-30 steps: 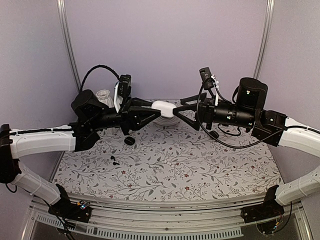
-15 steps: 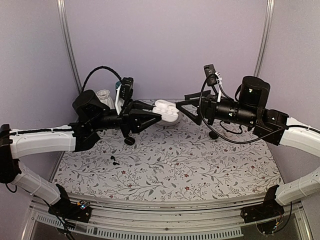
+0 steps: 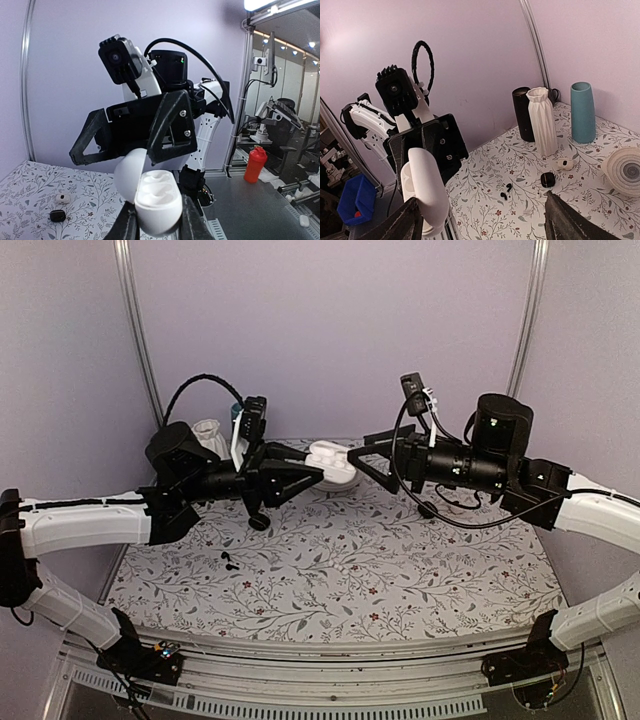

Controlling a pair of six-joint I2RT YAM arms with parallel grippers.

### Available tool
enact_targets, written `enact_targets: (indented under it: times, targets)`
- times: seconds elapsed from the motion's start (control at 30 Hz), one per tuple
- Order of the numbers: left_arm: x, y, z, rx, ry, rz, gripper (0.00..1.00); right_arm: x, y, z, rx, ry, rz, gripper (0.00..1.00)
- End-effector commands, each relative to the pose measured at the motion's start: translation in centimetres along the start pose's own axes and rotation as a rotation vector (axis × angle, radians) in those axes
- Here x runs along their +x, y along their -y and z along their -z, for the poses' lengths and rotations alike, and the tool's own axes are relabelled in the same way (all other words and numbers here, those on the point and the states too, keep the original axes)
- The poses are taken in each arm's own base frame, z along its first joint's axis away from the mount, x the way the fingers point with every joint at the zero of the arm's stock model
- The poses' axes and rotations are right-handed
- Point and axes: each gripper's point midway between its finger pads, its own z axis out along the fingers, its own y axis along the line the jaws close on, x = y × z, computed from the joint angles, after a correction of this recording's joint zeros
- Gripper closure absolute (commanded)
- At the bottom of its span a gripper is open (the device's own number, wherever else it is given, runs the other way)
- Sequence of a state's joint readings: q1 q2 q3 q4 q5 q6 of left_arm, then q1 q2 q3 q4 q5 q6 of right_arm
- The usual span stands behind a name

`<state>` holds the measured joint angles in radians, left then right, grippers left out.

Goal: Insert the wireless bluetooth earbuds into the charging case
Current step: Pass from the left arm to the right

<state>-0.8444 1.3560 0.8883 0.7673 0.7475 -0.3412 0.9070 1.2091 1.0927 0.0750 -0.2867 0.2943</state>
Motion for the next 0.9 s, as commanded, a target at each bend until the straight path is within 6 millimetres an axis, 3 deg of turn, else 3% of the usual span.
enact_targets:
  times: [0.0,0.17,0.47,0.87]
  targets:
    - [-0.9,1.1,-0.1,0.018,0.026,-0.025,1.00,-0.1,-0.2,-0.7,-0.030,-0.013,-0.004,0.18]
    - [-0.9,1.2,-0.2,0.025,0.024,-0.024,1.00,0.1,-0.4,-1.1,-0.052,-0.020,-0.004,0.32]
    - [-0.6,0.8,-0.3,0.014,0.019,-0.018,1.00,0.0,-1.9,-1.5,-0.147,-0.024,-0.010,0.68]
    - [-0.4,0.6,-0.3,0.000,0.013,-0.011,1.00,0.0,-2.8,-1.7,-0.207,-0.022,-0.027,0.94]
